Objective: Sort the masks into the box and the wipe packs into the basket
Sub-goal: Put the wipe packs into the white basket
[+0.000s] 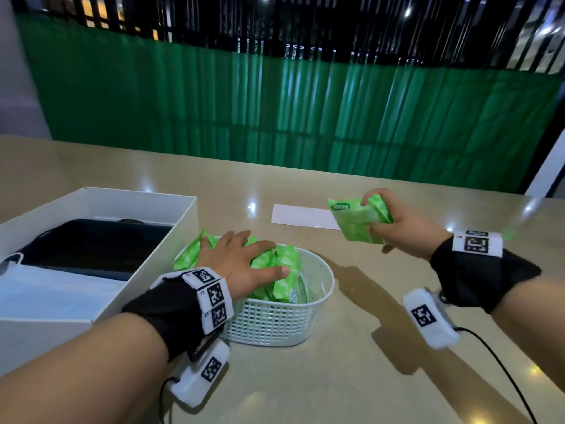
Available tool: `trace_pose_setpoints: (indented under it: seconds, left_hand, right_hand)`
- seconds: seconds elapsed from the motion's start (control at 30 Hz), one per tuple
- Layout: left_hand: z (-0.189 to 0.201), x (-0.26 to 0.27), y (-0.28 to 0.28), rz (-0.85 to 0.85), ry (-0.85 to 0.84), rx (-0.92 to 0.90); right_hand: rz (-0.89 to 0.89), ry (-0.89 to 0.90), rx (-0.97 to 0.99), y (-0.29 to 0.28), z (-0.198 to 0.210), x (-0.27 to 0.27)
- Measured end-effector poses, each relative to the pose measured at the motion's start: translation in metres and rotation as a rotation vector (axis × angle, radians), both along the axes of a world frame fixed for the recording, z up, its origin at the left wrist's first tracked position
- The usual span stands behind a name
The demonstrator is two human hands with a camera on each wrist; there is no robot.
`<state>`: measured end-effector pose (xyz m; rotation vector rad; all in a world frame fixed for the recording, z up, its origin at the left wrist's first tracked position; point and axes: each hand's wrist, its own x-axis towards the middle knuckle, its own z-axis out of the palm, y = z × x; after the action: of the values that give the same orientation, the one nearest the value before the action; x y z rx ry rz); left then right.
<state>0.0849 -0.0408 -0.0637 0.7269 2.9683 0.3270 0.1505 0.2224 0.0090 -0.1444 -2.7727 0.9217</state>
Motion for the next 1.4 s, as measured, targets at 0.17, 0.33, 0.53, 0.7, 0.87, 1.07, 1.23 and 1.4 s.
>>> trace_pose_setpoints:
  seconds: [0.17, 0.33, 0.53, 0.7, 0.87, 1.07, 1.23, 1.4]
  left_hand:
    - [0.015, 0.011, 0.007, -0.065, 0.097, 0.118]
    - [0.034, 0.014, 0.022, -0.059, 0.045, 0.064]
    - [0.037, 0.003, 0.037, 0.038, -0.175, 0.316]
    - [0.036, 0.008, 0.038, 0.038, -0.158, 0.358]
    - [0.036, 0.009, 0.033, 0.019, -0.141, 0.210]
    - [0.044, 0.016, 0.019, -0.038, -0.199, 0.150]
    - [0.077, 0.024, -0.012, -0.015, -0.040, 0.057]
    - [0.106, 0.004, -0.042, 0.226, -0.034, -0.098]
  right_hand:
    - [-0.008, 0.045, -0.189, -0.041, 0.028, 0.019]
    - [0.007, -0.206, 0.039, -0.074, 0.015, 0.012]
    - [-0.036, -0.458, 0.198, -0.095, 0.002, -0.008]
    - [-0.095, -0.532, 0.258, -0.096, -0.016, -0.017]
    - [-0.033, -0.545, 0.579, -0.104, -0.037, -0.025]
    - [0.079, -0.377, 0.423, -0.100, -0.056, -0.021]
    - [0.364, -0.282, 0.337, -0.076, -0.047, -0.009]
    - [0.464, -0.307, 0.490, -0.069, -0.055, -0.010]
